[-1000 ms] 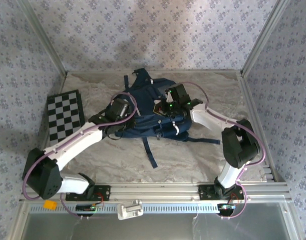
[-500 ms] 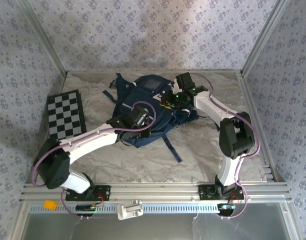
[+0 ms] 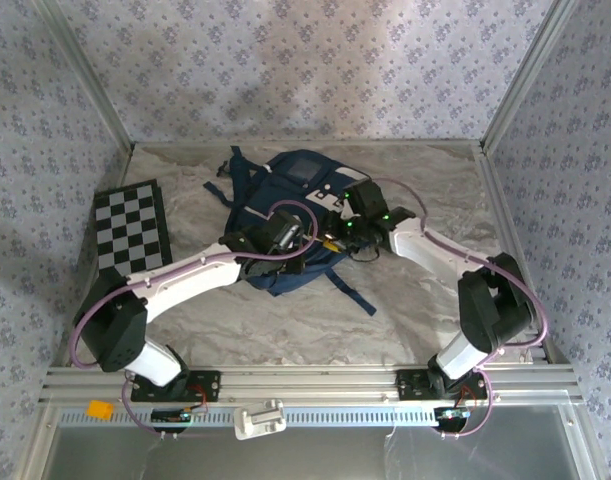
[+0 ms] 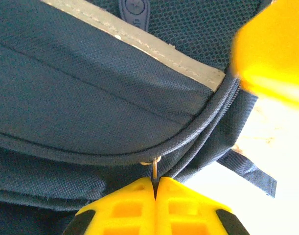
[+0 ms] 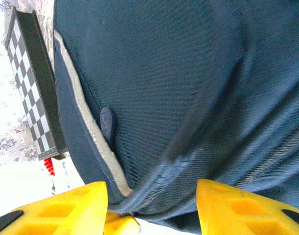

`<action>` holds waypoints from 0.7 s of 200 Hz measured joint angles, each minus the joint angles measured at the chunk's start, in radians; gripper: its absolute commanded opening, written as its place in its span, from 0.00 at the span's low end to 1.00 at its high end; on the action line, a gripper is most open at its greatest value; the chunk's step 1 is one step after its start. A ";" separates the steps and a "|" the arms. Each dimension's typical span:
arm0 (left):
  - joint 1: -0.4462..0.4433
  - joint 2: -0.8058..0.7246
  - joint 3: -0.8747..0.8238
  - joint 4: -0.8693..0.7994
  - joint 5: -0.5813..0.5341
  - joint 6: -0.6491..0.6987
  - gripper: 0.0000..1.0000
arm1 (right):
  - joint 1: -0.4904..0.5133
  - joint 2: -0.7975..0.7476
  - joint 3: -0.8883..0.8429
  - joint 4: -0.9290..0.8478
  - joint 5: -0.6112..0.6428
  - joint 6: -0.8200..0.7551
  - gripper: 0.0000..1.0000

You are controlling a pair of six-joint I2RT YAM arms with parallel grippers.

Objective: Pack the student bag

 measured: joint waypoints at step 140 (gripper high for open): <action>0.114 -0.029 -0.026 -0.037 -0.033 0.128 0.00 | -0.127 0.135 0.167 -0.153 -0.110 -0.153 0.00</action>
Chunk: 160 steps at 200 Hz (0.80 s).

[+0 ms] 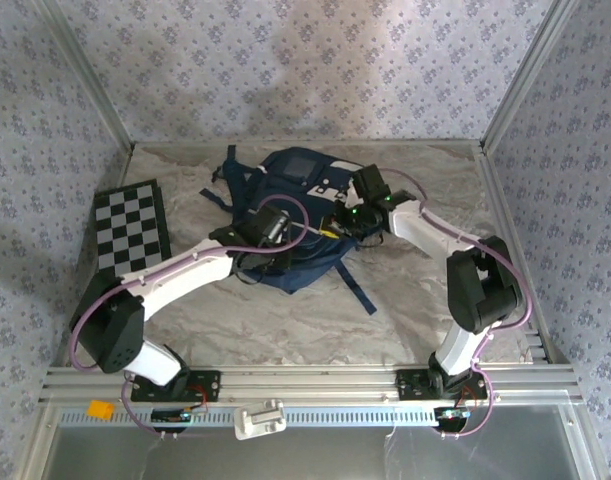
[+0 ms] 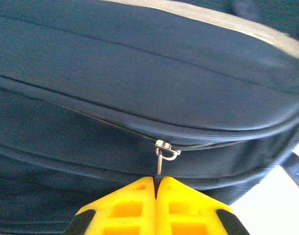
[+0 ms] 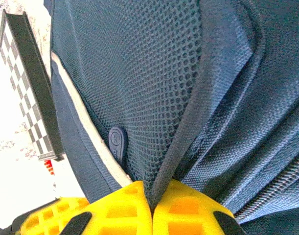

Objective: Pack the student bag

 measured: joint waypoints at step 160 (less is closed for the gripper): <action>-0.118 0.178 0.173 -0.015 0.105 0.009 0.00 | 0.026 -0.079 -0.237 0.178 0.152 0.198 0.12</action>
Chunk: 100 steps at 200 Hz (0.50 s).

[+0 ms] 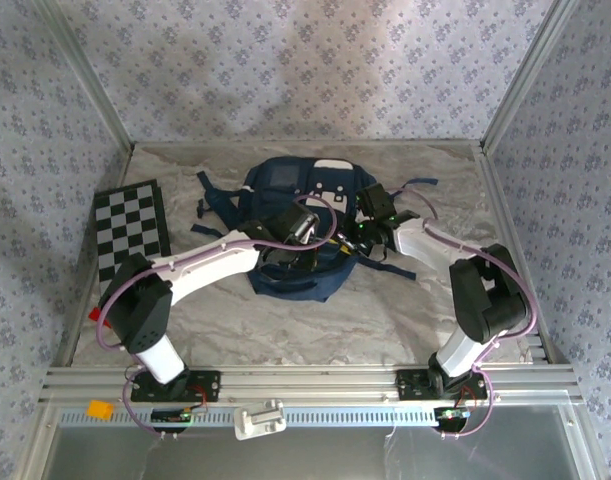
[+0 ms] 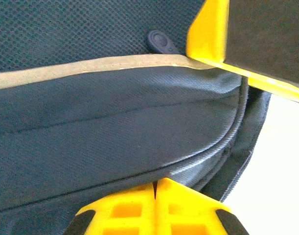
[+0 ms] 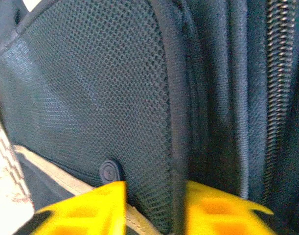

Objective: Pack the student bag

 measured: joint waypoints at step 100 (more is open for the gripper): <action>0.097 -0.162 -0.180 0.050 -0.044 0.076 0.00 | -0.190 0.149 0.356 -0.315 -0.142 -0.334 0.08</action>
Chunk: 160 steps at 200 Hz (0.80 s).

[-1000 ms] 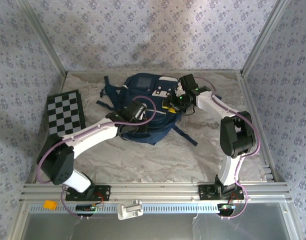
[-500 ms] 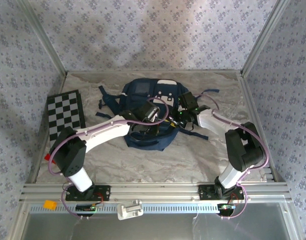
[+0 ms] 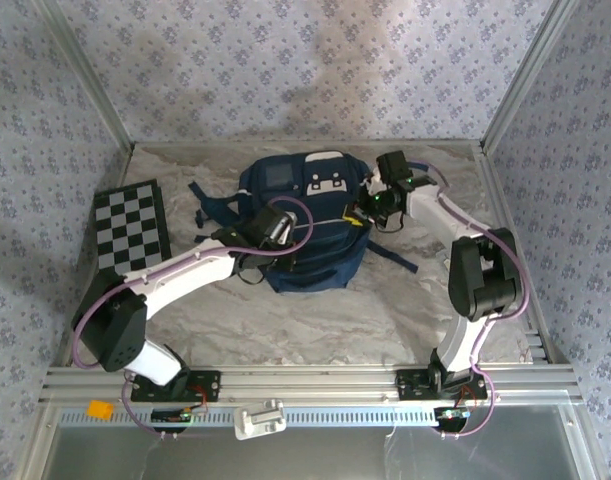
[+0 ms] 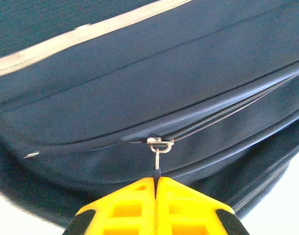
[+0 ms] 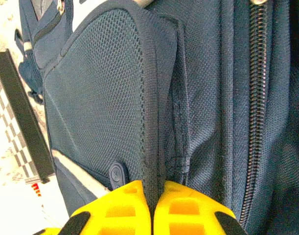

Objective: Pack the student bag

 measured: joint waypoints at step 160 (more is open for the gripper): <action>0.016 0.023 -0.001 0.065 0.071 0.082 0.00 | 0.160 -0.174 -0.261 0.168 0.143 0.346 0.00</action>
